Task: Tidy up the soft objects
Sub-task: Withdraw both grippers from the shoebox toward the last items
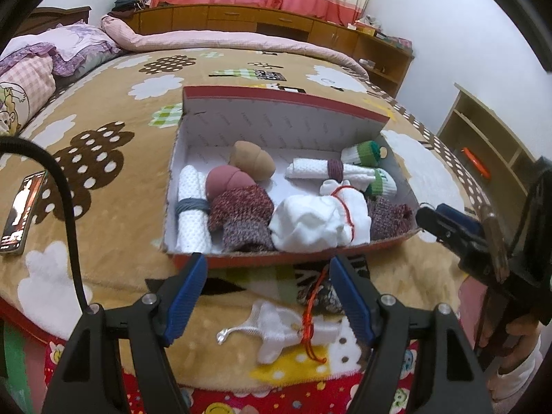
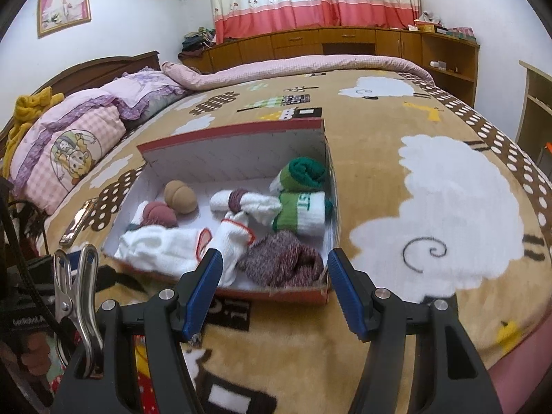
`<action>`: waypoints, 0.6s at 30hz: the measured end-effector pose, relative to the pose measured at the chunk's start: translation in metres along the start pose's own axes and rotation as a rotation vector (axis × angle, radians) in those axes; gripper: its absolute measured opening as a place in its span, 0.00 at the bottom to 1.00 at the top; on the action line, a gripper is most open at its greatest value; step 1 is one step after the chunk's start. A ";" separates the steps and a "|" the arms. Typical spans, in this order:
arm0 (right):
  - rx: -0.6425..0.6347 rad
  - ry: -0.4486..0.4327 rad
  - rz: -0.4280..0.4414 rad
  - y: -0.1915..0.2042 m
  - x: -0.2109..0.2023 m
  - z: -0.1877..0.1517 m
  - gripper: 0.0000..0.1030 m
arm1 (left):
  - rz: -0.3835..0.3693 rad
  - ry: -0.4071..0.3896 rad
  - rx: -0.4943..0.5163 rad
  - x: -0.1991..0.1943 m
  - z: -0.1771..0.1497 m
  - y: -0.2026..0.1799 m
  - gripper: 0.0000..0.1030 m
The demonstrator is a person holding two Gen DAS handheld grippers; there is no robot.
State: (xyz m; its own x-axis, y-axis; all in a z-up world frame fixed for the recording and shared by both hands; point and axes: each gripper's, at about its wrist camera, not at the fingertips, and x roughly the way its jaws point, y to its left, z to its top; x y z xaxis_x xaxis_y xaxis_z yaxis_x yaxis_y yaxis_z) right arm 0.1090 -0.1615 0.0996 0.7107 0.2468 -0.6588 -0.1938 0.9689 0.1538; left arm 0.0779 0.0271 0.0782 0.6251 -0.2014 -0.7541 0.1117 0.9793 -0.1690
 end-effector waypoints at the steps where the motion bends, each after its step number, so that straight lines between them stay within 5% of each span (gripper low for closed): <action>1: 0.001 0.005 0.001 0.000 -0.001 -0.003 0.63 | 0.002 0.001 0.001 -0.001 -0.002 0.001 0.75; 18: 0.005 0.072 0.067 0.007 -0.005 -0.041 0.63 | 0.017 0.097 -0.031 0.015 -0.039 0.017 0.75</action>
State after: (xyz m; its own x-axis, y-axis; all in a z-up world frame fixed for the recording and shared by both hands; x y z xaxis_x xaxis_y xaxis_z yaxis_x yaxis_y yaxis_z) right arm 0.0764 -0.1571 0.0736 0.6456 0.3093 -0.6982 -0.2362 0.9503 0.2026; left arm 0.0589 0.0396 0.0395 0.5490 -0.1876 -0.8145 0.0768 0.9817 -0.1743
